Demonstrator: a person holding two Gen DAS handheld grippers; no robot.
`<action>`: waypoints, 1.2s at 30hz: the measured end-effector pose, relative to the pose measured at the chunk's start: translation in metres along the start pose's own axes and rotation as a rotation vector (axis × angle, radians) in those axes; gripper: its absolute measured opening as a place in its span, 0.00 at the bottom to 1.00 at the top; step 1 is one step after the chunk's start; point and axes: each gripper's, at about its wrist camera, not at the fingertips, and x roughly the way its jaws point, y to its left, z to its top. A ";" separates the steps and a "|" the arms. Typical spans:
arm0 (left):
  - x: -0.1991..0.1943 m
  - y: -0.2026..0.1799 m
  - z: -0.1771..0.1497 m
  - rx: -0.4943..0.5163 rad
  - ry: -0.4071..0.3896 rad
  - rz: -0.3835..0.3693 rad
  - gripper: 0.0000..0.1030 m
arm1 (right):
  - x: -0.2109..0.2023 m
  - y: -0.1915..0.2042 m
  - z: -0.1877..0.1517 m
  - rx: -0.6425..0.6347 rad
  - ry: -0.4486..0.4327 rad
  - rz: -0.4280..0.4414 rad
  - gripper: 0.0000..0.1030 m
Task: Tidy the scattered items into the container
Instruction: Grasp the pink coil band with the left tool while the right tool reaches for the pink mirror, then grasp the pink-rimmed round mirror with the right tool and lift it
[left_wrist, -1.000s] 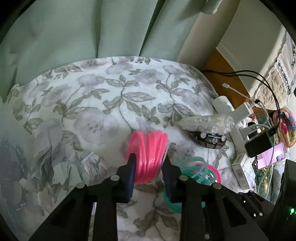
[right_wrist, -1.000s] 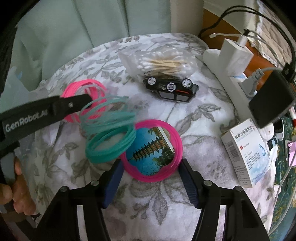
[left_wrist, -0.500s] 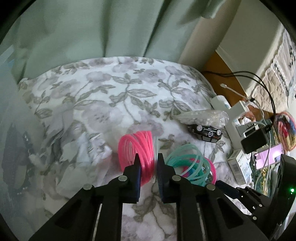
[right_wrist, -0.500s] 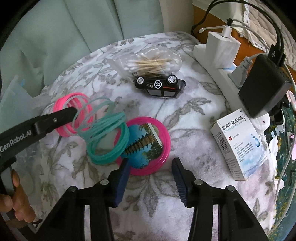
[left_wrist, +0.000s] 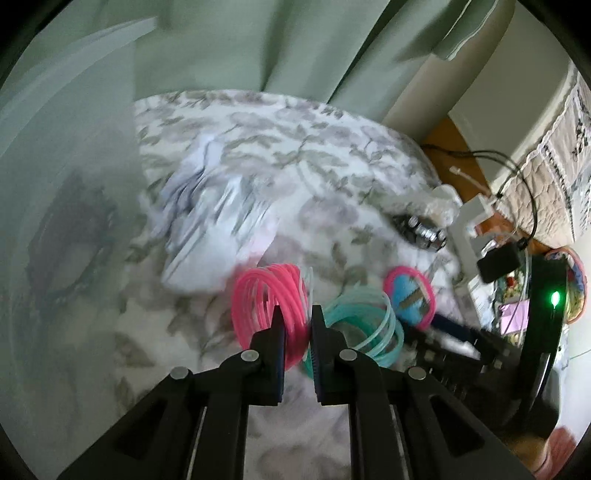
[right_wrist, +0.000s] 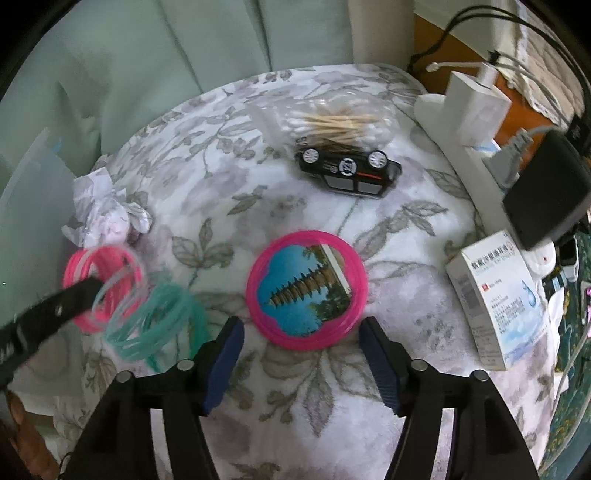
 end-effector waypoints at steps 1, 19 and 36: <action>0.000 0.004 -0.003 -0.006 0.006 0.000 0.12 | 0.001 0.002 0.001 -0.008 0.000 -0.004 0.69; 0.020 0.015 -0.012 -0.017 0.065 0.006 0.20 | 0.012 0.014 0.015 -0.046 -0.018 -0.096 0.72; 0.031 0.015 -0.013 -0.033 0.053 0.096 0.28 | -0.011 -0.013 -0.012 0.028 0.002 -0.059 0.72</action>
